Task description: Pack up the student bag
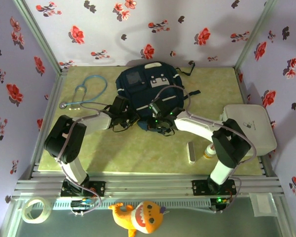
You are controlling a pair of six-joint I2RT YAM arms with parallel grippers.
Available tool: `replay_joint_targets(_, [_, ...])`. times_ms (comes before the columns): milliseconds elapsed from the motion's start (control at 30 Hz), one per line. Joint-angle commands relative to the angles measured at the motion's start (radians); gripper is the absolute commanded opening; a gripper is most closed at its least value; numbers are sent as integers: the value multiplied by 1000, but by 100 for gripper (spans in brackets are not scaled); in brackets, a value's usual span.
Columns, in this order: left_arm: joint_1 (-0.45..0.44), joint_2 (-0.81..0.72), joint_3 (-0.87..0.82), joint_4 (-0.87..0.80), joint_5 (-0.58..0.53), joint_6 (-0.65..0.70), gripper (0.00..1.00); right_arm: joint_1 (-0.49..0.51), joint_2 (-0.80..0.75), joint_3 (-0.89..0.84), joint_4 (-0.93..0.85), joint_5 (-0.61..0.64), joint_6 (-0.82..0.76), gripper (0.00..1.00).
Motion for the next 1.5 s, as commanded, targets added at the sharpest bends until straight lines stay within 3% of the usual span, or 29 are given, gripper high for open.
replay_joint_targets(0, [1,4,40,10,-30,48,5,-15,-63,36,-195,197,-38,0])
replay_joint_targets(133, [1,-4,52,-2,-30,61,3,-29,-64,31,-237,256,-18,0])
replay_joint_targets(300, [1,-1,63,-6,-24,64,3,-34,-52,34,-192,167,-58,0])
replay_joint_targets(567, [0,4,68,-1,-10,59,3,-34,13,68,-191,137,-86,15])
replay_joint_targets(767, [-1,7,71,-2,-1,59,3,-34,28,68,-176,133,-73,18])
replay_joint_targets(1033, [12,1,73,-43,-38,91,1,-54,-41,30,-189,231,-65,2])
replay_joint_targets(1300, [52,-2,86,-108,-36,155,1,-188,-152,-107,-182,254,-3,0])
replay_joint_targets(1467, [56,-6,100,-129,-36,170,2,-203,-153,-109,-168,206,0,0])
